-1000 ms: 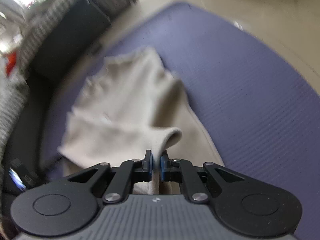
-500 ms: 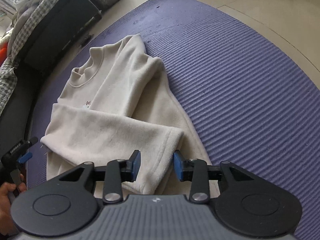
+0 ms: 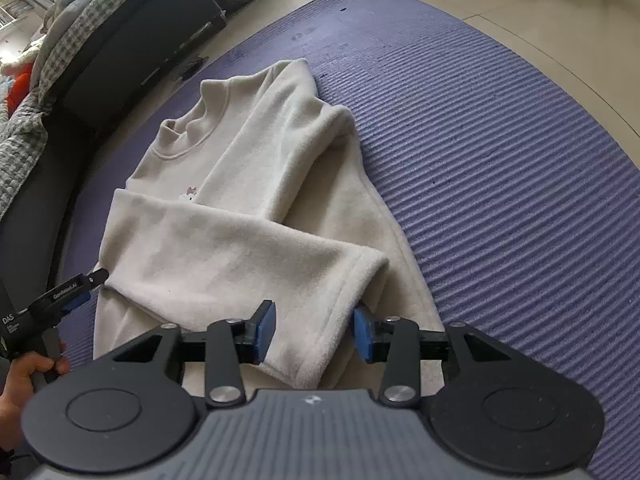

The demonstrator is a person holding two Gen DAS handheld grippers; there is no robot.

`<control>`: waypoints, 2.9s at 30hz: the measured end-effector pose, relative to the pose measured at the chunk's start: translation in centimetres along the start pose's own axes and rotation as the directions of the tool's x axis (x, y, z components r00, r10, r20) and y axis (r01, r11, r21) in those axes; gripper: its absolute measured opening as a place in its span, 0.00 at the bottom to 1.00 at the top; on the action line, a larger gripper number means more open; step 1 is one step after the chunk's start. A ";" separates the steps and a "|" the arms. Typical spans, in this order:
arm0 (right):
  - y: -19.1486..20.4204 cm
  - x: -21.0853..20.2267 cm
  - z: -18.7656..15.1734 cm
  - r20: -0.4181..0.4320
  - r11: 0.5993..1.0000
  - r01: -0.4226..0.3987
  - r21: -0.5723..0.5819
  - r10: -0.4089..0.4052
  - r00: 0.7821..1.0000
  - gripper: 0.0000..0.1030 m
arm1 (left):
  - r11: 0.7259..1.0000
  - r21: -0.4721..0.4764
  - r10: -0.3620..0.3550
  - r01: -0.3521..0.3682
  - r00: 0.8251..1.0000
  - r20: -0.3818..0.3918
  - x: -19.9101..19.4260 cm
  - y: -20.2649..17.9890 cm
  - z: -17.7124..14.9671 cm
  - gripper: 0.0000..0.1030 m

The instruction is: Fold clothes

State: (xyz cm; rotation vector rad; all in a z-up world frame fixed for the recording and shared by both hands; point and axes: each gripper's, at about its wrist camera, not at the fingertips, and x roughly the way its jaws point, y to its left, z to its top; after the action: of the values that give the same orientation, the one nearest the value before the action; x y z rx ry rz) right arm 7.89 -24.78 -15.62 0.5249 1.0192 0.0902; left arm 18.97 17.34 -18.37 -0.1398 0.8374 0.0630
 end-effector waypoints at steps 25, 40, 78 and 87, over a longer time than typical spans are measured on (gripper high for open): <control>0.4 0.7 0.3 0.004 1.000 -0.015 -0.012 0.015 1.000 0.46 | 0.981 -0.093 -0.171 0.173 0.985 0.029 -0.1 1.7 1.3 0.39; 3.0 0.7 0.1 0.074 0.964 0.076 -0.253 -0.059 0.995 0.32 | 0.976 0.105 -0.200 0.193 0.978 0.057 -0.2 -0.9 0.9 0.35; -3.9 -4.9 -6.9 -0.228 0.947 0.141 -0.288 -0.211 0.950 0.53 | 0.964 0.013 -0.203 0.264 0.771 -0.604 -12.4 3.6 -12.0 0.64; -3.7 -5.0 -7.9 -0.345 0.944 0.161 -0.287 -0.259 0.902 0.49 | 0.981 -0.059 -0.167 0.187 0.640 -0.750 -12.6 4.1 -13.6 0.30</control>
State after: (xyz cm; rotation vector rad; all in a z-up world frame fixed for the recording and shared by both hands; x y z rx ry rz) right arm -1.99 -26.58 -16.59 0.1591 1.4165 0.1286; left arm 0.09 19.34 -18.33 -0.2327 1.6690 -0.2129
